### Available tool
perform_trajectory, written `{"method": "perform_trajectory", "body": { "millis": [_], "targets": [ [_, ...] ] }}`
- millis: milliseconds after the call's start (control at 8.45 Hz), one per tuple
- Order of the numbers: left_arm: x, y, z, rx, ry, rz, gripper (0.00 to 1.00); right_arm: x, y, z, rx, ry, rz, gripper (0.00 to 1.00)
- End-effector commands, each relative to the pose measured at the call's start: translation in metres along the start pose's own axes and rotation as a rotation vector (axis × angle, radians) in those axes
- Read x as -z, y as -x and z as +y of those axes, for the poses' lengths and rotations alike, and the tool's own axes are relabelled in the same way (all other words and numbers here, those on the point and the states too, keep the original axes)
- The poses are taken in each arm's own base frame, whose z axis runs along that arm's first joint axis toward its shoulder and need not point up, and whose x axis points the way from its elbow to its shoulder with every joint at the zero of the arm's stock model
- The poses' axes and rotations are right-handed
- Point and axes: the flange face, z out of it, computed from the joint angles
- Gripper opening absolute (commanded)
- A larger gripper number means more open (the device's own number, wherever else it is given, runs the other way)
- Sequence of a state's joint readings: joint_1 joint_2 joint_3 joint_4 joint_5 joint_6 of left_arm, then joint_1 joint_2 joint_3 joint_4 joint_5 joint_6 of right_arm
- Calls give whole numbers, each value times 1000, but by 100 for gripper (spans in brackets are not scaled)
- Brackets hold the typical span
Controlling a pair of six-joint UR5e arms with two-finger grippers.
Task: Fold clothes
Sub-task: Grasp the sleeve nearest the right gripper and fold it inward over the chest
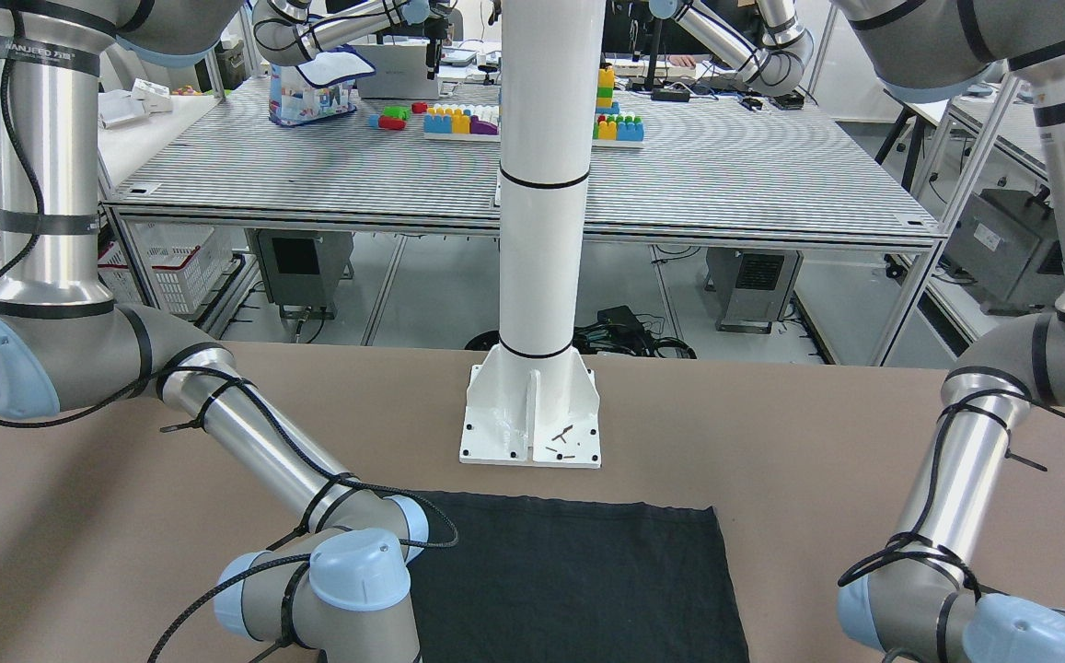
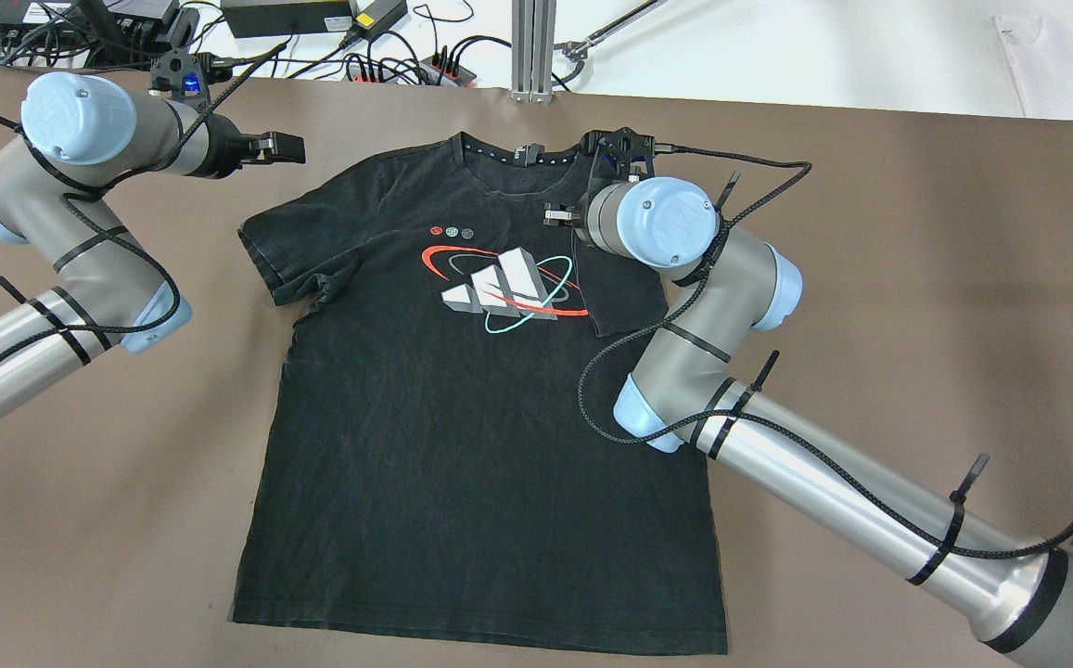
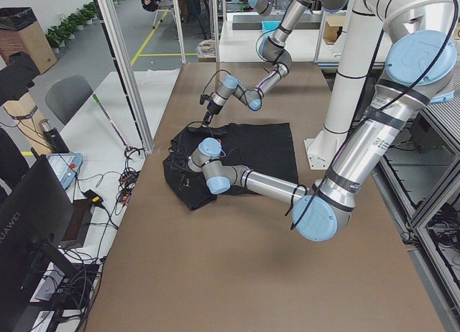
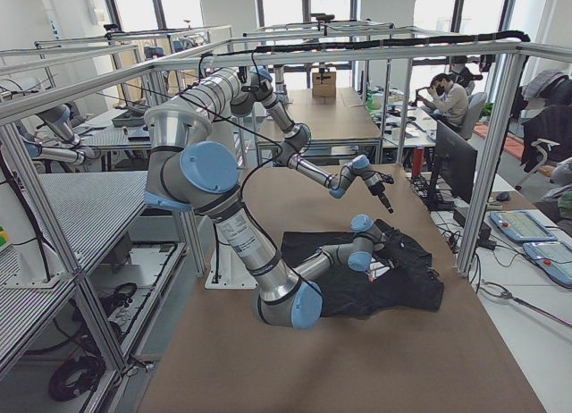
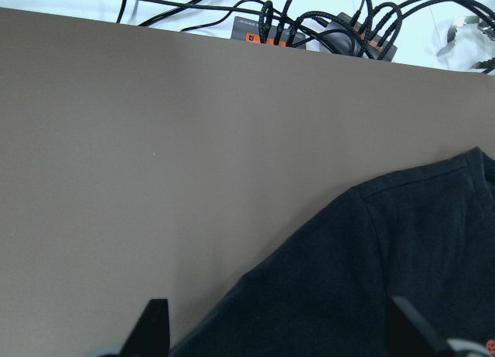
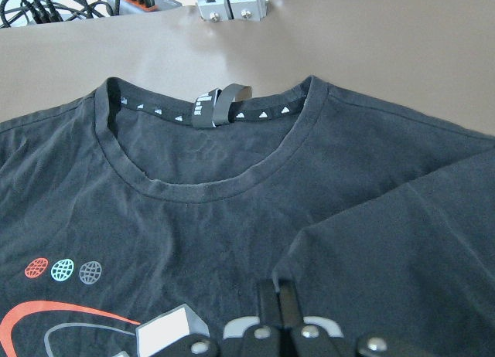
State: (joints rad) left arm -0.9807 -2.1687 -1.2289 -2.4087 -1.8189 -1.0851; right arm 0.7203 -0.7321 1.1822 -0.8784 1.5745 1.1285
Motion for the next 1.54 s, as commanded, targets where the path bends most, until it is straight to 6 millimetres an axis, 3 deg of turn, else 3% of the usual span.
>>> {"method": "perform_trajectory", "body": {
  "millis": [0, 355, 592, 828, 946, 1183, 1420],
  "targets": [
    [-6, -11, 6, -5, -1, 2, 100, -5, -12, 11, 2, -3, 9, 91],
    [-6, -15, 4, -6, -1, 7, 100, 8, -18, 10, -4, -17, -36, 94],
    [-7, -14, 5, -17, 0, 4, 100, 21, -46, 3, -16, 18, -55, 94],
    [-12, 5, 11, -132, -15, 32, 100, 30, -64, -12, -26, 47, -69, 94],
    [-22, 26, 20, -207, -14, 42, 100, 33, -69, -12, -27, 44, -69, 94],
    [-35, 41, 25, -301, -2, 11, 100, 30, -80, -6, -20, 48, -56, 94],
    [-39, 50, 26, -331, 10, -2, 100, 35, -77, -8, -23, 42, -65, 94]
  ]
}}
